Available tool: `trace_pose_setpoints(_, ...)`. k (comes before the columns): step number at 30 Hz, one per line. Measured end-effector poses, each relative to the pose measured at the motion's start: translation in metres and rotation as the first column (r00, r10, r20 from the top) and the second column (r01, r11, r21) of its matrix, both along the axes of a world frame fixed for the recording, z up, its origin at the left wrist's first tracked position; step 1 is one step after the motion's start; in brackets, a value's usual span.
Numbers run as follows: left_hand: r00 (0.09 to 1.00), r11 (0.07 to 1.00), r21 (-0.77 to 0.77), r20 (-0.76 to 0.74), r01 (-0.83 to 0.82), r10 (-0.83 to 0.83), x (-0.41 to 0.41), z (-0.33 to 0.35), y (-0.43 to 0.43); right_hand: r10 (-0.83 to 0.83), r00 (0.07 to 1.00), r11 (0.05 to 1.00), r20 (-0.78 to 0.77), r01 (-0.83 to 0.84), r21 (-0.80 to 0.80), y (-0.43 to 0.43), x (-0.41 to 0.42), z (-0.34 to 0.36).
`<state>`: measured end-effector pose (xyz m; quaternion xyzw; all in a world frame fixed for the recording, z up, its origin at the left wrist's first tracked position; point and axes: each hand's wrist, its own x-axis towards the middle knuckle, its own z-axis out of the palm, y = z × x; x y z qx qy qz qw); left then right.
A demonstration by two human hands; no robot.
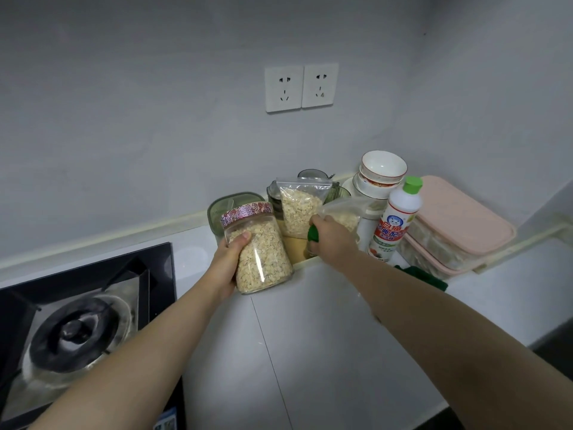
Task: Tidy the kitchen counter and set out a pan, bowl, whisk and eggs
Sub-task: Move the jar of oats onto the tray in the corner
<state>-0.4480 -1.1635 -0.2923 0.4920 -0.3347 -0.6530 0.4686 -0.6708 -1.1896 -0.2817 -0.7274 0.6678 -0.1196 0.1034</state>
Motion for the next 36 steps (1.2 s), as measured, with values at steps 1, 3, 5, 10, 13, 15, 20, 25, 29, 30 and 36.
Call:
trace_pose_setpoints(1,1.000,1.000,-0.008,-0.001,-0.007,0.007,-0.004,0.001,-0.001,-0.014,1.000,1.000,-0.005,0.014,-0.005,0.000,-0.002,0.000)
trace_pose_setpoints(3,1.000,1.000,-0.014,0.003,-0.023,0.023,-0.013,0.003,-0.002,-0.034,0.999,0.999,-0.011,0.034,-0.004,-0.001,-0.003,0.000)
trace_pose_setpoints(5,0.999,0.999,-0.008,0.015,-0.033,0.033,-0.020,0.004,-0.003,-0.045,0.999,0.999,-0.008,0.045,-0.002,-0.004,-0.004,0.001)
trace_pose_setpoints(10,0.999,0.999,0.009,0.029,-0.045,0.044,-0.025,0.003,-0.007,-0.046,0.998,0.999,0.041,0.045,0.015,-0.015,-0.009,0.001)
trace_pose_setpoints(13,0.999,0.999,0.014,0.036,-0.040,0.039,-0.020,0.006,-0.008,-0.032,0.999,0.999,0.037,0.032,0.005,-0.021,-0.013,0.001)
trace_pose_setpoints(15,0.998,0.999,0.019,0.038,-0.042,0.042,-0.014,0.010,-0.009,-0.017,1.000,1.000,0.020,0.017,-0.005,-0.024,-0.014,-0.001)
trace_pose_setpoints(20,0.999,1.000,0.000,0.025,-0.030,0.030,0.000,0.013,-0.011,-0.020,0.999,0.999,-0.037,0.019,-0.028,-0.027,-0.012,-0.004)
trace_pose_setpoints(25,0.998,0.999,-0.032,0.060,-0.019,0.021,0.007,0.013,-0.013,-0.006,0.985,1.000,-0.175,0.001,-0.030,-0.027,-0.011,-0.003)
trace_pose_setpoints(29,0.997,0.998,-0.047,0.067,-0.043,0.046,0.006,0.016,-0.012,0.010,0.992,1.000,-0.124,-0.011,-0.008,-0.019,-0.010,-0.002)
trace_pose_setpoints(30,0.997,0.998,-0.048,0.063,-0.052,0.055,0.005,0.017,-0.012,0.012,0.994,0.999,-0.105,-0.017,-0.039,-0.015,-0.010,0.001)
trace_pose_setpoints(36,0.995,0.993,-0.113,0.094,-0.027,0.037,-0.011,0.030,-0.018,0.031,0.769,0.986,0.638,-0.130,0.108,-0.001,0.002,0.043)
